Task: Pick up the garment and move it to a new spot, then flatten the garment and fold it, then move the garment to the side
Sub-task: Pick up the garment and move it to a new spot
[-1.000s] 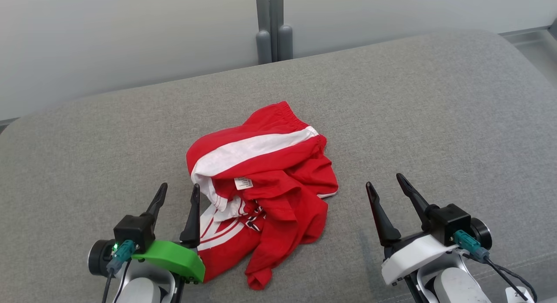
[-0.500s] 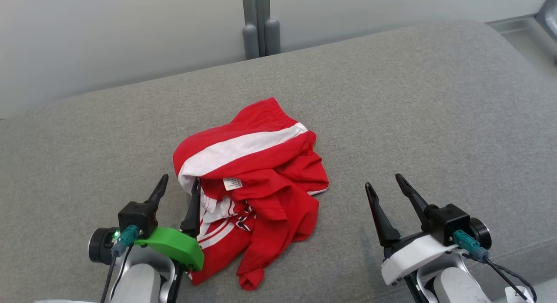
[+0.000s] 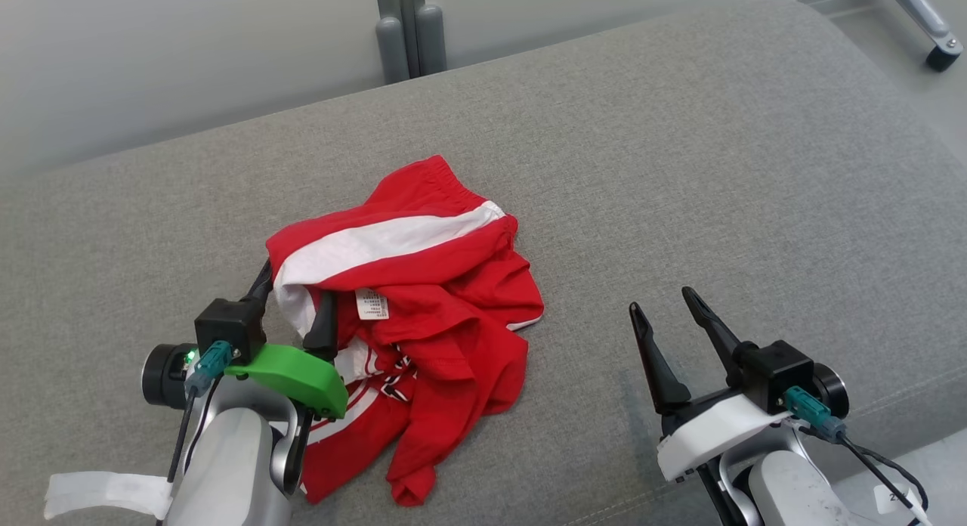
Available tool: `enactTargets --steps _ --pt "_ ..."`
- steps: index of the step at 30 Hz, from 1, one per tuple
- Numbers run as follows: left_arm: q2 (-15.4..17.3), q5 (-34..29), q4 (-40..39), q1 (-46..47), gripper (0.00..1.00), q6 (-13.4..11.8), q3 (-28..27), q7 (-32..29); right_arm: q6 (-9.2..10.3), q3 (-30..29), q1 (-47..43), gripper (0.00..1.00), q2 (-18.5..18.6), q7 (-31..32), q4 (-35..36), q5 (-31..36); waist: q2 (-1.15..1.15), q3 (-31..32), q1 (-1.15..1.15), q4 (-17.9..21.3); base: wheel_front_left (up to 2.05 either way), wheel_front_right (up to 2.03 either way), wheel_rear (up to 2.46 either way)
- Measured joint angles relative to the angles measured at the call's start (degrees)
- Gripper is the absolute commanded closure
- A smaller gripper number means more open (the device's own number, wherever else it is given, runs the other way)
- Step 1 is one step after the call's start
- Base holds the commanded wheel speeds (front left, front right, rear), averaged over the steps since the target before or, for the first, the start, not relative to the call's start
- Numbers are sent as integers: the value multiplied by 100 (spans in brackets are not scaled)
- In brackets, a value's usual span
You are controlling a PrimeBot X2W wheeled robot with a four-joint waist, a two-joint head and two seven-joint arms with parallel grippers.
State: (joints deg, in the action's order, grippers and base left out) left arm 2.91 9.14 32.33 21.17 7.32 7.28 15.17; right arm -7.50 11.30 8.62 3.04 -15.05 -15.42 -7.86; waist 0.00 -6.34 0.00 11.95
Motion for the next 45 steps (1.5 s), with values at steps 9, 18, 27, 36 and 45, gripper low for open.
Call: enactTargets --steps 9,18,27,36,45 --pt "-8 143 -851 155 100 7 -67 0 0 -51 -18 0 -4 -1 -33 -13 0 -18 0 17 0 0 0" --pt "-3 245 -1590 511 100 8 46 0 0 13 -22 0 -12 0 -104 -82 0 120 0 -168 0 0 0" --pt "331 281 -1933 990 100 8 -511 0 0 -16 -130 0 -14 -1 -144 -176 0 301 0 -351 0 0 0" --pt "1136 240 -1708 1322 100 11 -1384 0 0 -79 -185 0 -14 0 -74 -244 0 342 0 -683 0 0 0" --pt "1548 240 -1095 1254 100 14 -1774 0 1 -71 -197 0 -14 0 -11 -207 0 190 0 -1040 0 0 0"
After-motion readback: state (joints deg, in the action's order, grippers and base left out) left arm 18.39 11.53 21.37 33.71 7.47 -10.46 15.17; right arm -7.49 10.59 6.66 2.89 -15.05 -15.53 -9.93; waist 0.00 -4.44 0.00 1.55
